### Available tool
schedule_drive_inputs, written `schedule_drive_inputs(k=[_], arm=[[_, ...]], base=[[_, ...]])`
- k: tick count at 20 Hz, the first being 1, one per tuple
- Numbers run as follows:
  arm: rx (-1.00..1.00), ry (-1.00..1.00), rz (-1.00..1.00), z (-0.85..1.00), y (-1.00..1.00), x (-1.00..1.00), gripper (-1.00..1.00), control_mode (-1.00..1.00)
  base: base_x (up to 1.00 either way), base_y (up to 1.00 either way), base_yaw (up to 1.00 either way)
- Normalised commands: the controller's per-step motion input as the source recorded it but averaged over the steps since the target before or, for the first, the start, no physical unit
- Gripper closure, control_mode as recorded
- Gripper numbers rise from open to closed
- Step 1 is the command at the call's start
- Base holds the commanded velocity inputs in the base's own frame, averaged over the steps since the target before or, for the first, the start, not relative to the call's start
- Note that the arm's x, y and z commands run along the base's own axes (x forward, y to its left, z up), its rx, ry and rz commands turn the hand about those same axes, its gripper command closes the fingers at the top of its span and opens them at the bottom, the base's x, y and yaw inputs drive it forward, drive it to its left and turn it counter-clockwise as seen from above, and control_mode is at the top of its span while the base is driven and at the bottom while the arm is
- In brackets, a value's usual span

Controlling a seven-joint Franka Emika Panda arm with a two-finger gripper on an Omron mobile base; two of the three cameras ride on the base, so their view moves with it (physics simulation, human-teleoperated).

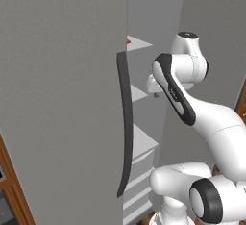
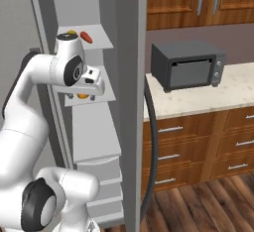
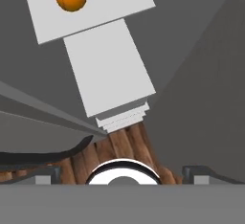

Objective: Take the orange and tangerine from the second highest rack and move them to the highest rack where the lemon and carrot are located, to maximize freezer space. Close the freezer door after rearranging.

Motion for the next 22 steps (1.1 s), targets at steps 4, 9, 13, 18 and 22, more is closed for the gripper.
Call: schedule_drive_inputs(k=[4, 9, 13, 18, 22], arm=[[0.09, -0.03, 0.02, -0.26, 0.17, 0.59, -1.00, -1.00], [0.03, -0.02, 0.17, -0.26, 0.23, 0.51, -1.00, -1.00], [0.00, -0.14, 0.29, -0.18, 0.21, 0.30, -1.00, -1.00], [0.00, -0.22, 0.39, -0.12, 0.05, 0.22, -1.00, -1.00], [-0.06, -0.12, 0.39, -0.01, 0.08, 0.16, -1.00, -1.00]], base=[[0.00, 0.00, 0.00], [0.00, 0.00, 0.00], [0.00, 0.00, 0.00], [0.00, 0.00, 0.00], [0.00, 0.00, 0.00]])
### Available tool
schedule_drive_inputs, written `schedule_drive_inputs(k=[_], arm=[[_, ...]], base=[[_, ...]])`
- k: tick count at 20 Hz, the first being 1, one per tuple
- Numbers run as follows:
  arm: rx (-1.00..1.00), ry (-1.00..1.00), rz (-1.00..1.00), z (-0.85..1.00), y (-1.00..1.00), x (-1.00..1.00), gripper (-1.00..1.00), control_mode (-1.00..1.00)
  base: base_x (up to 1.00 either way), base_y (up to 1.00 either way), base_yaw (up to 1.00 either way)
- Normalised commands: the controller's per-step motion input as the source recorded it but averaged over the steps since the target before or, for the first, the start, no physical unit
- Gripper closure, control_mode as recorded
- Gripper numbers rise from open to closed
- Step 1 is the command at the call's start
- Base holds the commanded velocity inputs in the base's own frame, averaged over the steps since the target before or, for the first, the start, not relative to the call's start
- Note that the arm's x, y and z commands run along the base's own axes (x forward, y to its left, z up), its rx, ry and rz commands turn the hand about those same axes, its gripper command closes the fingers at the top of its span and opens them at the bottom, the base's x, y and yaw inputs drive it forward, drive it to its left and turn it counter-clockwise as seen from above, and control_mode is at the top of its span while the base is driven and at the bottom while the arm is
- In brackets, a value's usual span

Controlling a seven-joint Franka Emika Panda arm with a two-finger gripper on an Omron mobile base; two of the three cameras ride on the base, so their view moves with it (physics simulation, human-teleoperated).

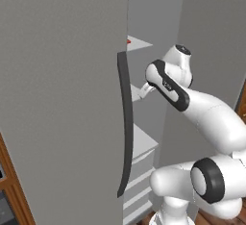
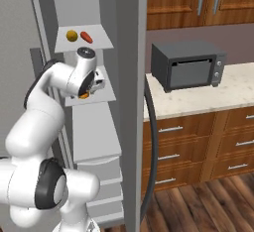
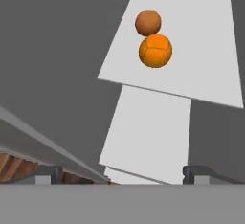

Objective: Take the orange and tangerine from the second highest rack and move them to the highest rack where the lemon and carrot are located, to maximize freezer space. Close the freezer door after rearranging.

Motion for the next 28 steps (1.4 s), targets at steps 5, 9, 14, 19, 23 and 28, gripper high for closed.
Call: schedule_drive_inputs(k=[5, 9, 14, 19, 23, 28], arm=[[-0.08, -0.06, 0.37, -0.04, 0.11, 0.20, -1.00, -1.00], [0.00, -0.15, 0.46, -0.08, 0.02, 0.33, -1.00, -1.00], [0.00, -0.12, 0.42, -0.15, 0.00, 0.12, -1.00, -1.00], [0.01, -0.04, 0.14, -0.13, 0.16, 0.36, -1.00, -1.00], [0.04, -0.08, 0.14, -0.12, 0.18, 0.31, -1.00, -1.00], [0.08, -0.13, 0.08, -0.13, 0.23, 0.30, -1.00, -1.00]], base=[[0.00, 0.00, 0.00], [0.00, 0.00, 0.00], [0.00, 0.00, 0.00], [0.00, 0.00, 0.00], [0.00, 0.00, 0.00], [0.00, 0.00, 0.00]])
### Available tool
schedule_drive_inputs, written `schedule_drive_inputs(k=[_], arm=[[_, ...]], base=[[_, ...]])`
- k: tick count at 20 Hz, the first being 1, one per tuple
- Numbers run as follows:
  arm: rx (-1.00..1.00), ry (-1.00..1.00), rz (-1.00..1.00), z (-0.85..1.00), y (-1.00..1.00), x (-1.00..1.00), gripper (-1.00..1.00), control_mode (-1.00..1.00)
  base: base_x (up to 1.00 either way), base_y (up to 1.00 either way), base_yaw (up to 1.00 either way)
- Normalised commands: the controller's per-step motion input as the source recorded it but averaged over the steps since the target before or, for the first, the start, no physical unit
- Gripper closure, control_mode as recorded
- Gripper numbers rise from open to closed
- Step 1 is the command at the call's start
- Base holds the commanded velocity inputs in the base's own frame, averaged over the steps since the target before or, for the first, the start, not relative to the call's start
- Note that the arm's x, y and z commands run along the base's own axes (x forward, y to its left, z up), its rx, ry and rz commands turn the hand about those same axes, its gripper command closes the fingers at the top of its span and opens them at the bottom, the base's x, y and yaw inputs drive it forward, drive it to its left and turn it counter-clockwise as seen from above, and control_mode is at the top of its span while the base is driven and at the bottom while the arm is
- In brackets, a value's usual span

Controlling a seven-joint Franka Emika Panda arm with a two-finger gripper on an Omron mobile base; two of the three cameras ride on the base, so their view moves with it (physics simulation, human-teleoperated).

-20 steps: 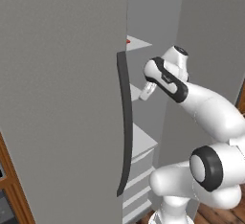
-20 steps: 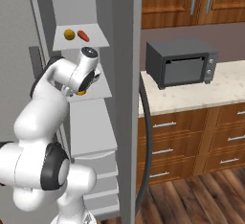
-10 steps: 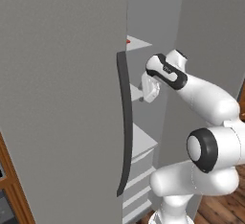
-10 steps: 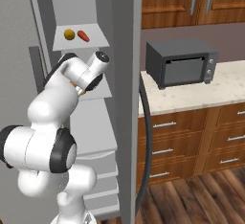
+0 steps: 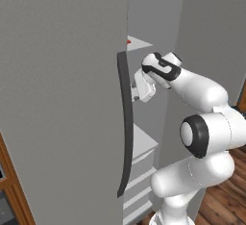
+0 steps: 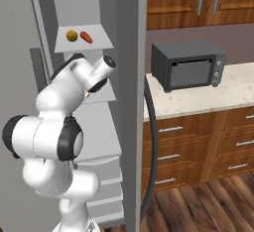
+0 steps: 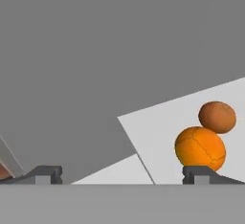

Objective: Take the orange and tangerine from the second highest rack and move them to the highest rack where the lemon and carrot are located, to maximize freezer space. Close the freezer door after rearranging.

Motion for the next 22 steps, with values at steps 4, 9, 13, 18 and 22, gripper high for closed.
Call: schedule_drive_inputs(k=[4, 9, 13, 18, 22], arm=[[0.02, -0.10, 0.03, -0.17, 0.27, 0.26, -1.00, -1.00], [0.00, 0.00, 0.00, -0.15, 0.23, 0.20, -1.00, -1.00], [0.00, 0.00, 0.01, -0.11, 0.15, 0.27, -1.00, -1.00], [0.00, 0.00, 0.03, -0.11, 0.03, 0.34, -1.00, -1.00], [0.00, 0.00, 0.00, -0.14, 0.01, 0.38, -1.00, -1.00]], base=[[0.00, 0.00, 0.00], [0.00, 0.00, 0.00], [0.00, 0.00, 0.00], [0.00, 0.00, 0.00], [0.00, 0.00, 0.00]])
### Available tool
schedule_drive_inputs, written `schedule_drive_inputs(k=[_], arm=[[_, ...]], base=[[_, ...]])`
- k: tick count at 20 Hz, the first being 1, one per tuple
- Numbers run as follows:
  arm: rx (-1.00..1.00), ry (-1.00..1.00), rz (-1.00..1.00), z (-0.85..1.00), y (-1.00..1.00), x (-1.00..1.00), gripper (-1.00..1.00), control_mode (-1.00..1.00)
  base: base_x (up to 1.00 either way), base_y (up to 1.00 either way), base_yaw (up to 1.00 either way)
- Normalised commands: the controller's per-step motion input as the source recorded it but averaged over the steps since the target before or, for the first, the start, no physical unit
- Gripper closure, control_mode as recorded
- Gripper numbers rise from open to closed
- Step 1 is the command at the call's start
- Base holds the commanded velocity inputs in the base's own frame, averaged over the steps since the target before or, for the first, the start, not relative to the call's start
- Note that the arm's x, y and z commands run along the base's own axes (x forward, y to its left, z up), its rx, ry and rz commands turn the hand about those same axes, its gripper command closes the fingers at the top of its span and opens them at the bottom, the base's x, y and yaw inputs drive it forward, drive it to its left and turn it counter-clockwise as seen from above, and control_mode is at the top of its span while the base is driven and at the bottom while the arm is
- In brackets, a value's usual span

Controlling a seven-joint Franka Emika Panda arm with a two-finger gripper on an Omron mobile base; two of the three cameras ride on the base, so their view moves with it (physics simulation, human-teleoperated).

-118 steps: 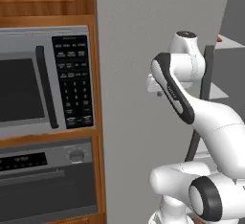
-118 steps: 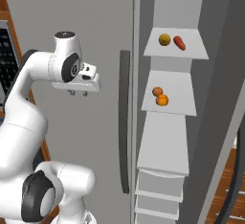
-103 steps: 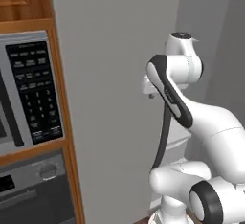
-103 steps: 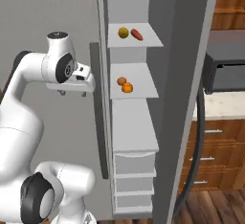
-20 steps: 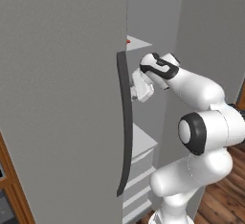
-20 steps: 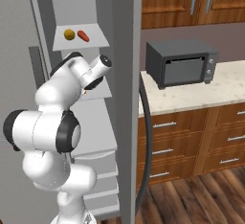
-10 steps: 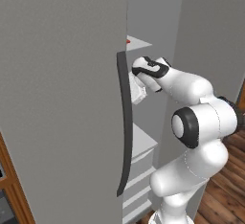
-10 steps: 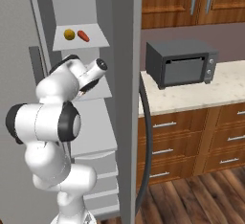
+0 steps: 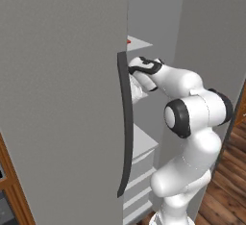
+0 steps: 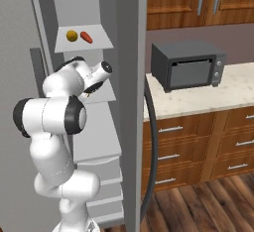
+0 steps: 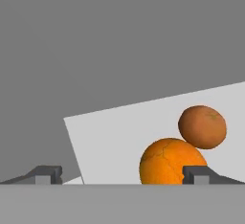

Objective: Take the orange and tangerine from the second highest rack and move them to the highest rack where the lemon and carrot are located, to maximize freezer space. Close the freezer door after rearranging.

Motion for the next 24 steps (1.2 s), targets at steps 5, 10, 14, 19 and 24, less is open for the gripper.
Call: schedule_drive_inputs(k=[5, 10, 14, 19, 24], arm=[[0.00, 0.01, 0.00, -0.16, 0.08, 0.39, -1.00, -1.00], [0.00, 0.00, 0.00, -0.22, 0.20, 0.28, -1.00, -1.00], [0.00, 0.00, 0.00, -0.12, 0.14, 0.37, -1.00, -1.00], [0.00, 0.00, 0.00, -0.18, 0.10, 0.23, -1.00, -1.00], [0.00, 0.00, 0.01, -0.29, 0.08, 0.06, 1.00, -1.00]], base=[[0.00, 0.00, 0.00], [0.00, 0.00, 0.00], [0.00, 0.00, 0.00], [0.00, 0.00, 0.00], [0.00, 0.00, 0.00]])
